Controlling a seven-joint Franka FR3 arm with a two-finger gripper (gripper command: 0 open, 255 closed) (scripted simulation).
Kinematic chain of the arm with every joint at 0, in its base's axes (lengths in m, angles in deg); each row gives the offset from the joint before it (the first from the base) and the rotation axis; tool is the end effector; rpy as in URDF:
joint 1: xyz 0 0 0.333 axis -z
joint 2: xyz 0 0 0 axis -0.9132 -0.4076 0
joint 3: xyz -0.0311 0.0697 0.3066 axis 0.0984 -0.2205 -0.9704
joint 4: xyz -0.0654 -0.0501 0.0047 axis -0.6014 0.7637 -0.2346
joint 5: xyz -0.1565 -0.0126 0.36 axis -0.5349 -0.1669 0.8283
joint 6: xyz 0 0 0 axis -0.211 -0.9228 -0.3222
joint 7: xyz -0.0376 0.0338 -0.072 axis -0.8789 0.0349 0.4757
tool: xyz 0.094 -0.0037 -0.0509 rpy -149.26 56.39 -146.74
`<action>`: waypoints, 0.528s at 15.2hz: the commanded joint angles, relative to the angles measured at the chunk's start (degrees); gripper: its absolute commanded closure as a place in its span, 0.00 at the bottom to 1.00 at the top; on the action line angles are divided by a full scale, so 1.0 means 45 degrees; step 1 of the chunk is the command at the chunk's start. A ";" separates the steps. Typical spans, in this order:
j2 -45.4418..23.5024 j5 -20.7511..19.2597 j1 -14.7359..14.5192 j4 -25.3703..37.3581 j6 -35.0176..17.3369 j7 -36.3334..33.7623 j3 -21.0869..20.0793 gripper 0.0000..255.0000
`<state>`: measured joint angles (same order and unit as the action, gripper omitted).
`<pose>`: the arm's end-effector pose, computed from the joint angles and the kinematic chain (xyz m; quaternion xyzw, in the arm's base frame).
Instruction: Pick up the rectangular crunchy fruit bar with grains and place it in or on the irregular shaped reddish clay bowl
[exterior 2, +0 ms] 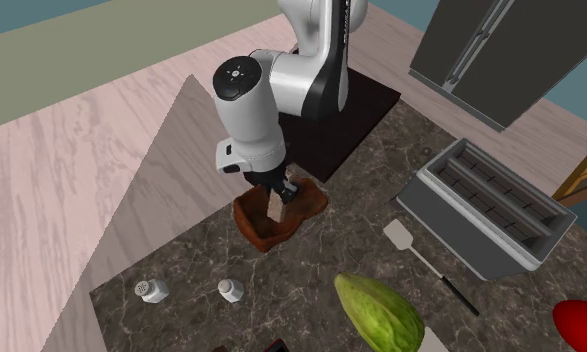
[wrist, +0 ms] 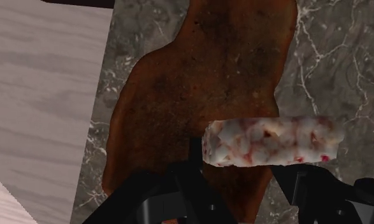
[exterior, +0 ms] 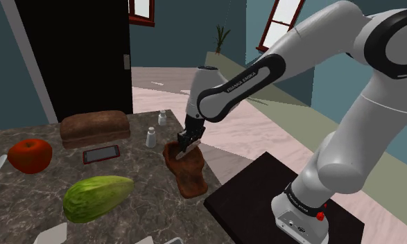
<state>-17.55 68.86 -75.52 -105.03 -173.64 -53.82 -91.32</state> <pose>0.4390 0.2013 0.2760 -0.9979 -0.0336 0.0241 0.0502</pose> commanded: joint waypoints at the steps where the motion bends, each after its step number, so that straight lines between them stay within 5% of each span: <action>1: -0.0319 -0.0066 -0.0001 -0.0028 -0.0347 0.0001 0.0014 1.00; 8: -0.1445 -0.0317 -0.0061 -0.0120 -0.1548 -0.0080 0.0078 1.00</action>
<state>-23.05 67.68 -75.84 -105.61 -179.72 -54.14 -91.15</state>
